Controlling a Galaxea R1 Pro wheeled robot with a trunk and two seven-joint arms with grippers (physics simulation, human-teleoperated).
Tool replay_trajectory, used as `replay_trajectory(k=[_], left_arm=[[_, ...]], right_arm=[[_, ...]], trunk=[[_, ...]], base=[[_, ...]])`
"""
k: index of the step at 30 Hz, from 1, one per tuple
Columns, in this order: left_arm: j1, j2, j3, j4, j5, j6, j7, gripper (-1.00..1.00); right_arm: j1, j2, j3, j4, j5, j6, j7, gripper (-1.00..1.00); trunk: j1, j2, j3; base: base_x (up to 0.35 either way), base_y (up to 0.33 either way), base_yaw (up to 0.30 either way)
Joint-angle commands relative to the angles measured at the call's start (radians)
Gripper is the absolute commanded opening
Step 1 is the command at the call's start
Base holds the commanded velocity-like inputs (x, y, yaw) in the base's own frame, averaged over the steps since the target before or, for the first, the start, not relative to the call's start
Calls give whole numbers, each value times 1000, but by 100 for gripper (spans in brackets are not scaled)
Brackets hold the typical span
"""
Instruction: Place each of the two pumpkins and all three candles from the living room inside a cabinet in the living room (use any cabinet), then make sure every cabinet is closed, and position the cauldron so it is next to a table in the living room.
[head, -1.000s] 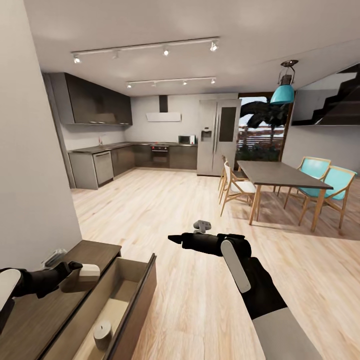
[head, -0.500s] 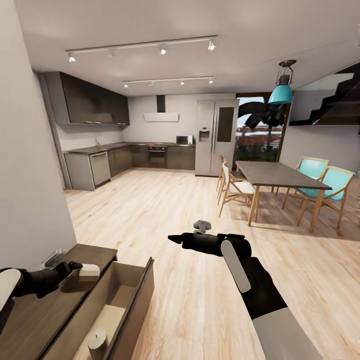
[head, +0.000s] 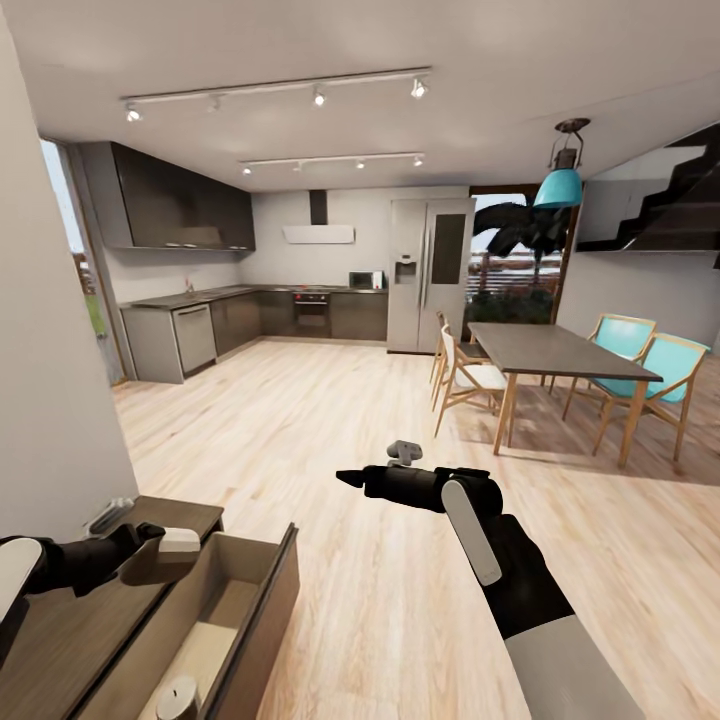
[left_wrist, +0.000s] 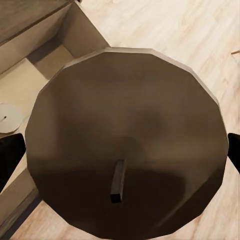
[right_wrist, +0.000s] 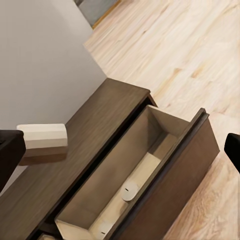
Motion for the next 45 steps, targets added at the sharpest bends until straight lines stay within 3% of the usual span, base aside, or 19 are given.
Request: replay_trajectory(k=[1,24,45], left_arm=[[-1,0,1,-1,9,3,8,-100],[-1,-2,-6,-1,9,3,8,-100],[-1,-2,-8,-1,9,3,8,-100]], right_arm=[[-1,0,-1,0,8,4,8,100],[-1,0,-1,0,7,4,8,100],[-1,0,-1,0,7,4,8,100]], trunk=[[0,-1,-1],[0,-1,-1],[0,-1,1]], base=[[59,-34,0],[57,-20,0],[161,-18,-32]])
